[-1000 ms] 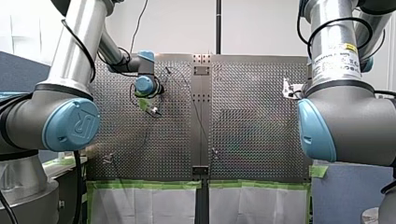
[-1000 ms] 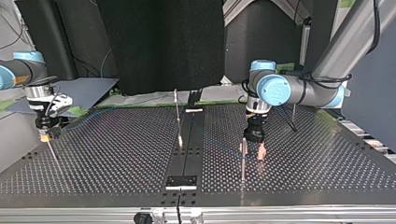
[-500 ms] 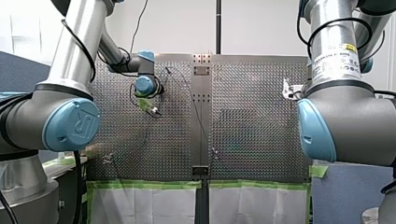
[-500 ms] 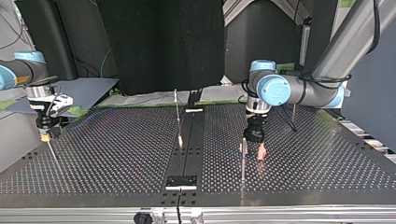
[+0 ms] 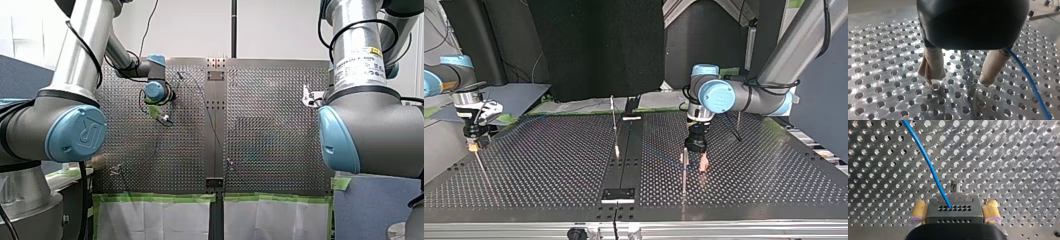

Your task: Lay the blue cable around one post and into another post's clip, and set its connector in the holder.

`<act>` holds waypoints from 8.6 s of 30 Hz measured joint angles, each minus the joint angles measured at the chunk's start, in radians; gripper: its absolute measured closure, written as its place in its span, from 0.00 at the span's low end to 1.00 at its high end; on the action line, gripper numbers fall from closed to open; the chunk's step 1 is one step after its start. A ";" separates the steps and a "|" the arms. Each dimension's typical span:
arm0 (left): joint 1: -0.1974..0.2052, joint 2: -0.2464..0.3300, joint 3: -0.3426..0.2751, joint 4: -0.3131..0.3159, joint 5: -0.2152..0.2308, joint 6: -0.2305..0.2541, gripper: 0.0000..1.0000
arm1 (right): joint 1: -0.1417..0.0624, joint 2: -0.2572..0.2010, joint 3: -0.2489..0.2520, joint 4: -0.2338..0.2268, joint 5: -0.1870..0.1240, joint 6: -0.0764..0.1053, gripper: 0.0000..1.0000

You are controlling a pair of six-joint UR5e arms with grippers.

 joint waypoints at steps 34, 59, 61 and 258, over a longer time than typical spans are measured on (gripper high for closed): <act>-0.049 0.075 -0.006 -0.182 -0.055 0.120 0.00 | 0.000 0.000 0.000 0.001 -0.001 0.000 0.02; -0.086 0.193 -0.052 -0.303 -0.152 0.272 0.00 | 0.002 0.000 0.000 0.009 0.000 0.000 0.02; -0.089 0.206 -0.052 -0.317 -0.164 0.286 0.00 | 0.002 0.000 0.000 0.009 0.000 0.000 0.02; -0.140 0.360 -0.083 -0.446 -0.149 0.856 0.00 | 0.010 -0.001 0.000 0.006 0.006 -0.003 0.02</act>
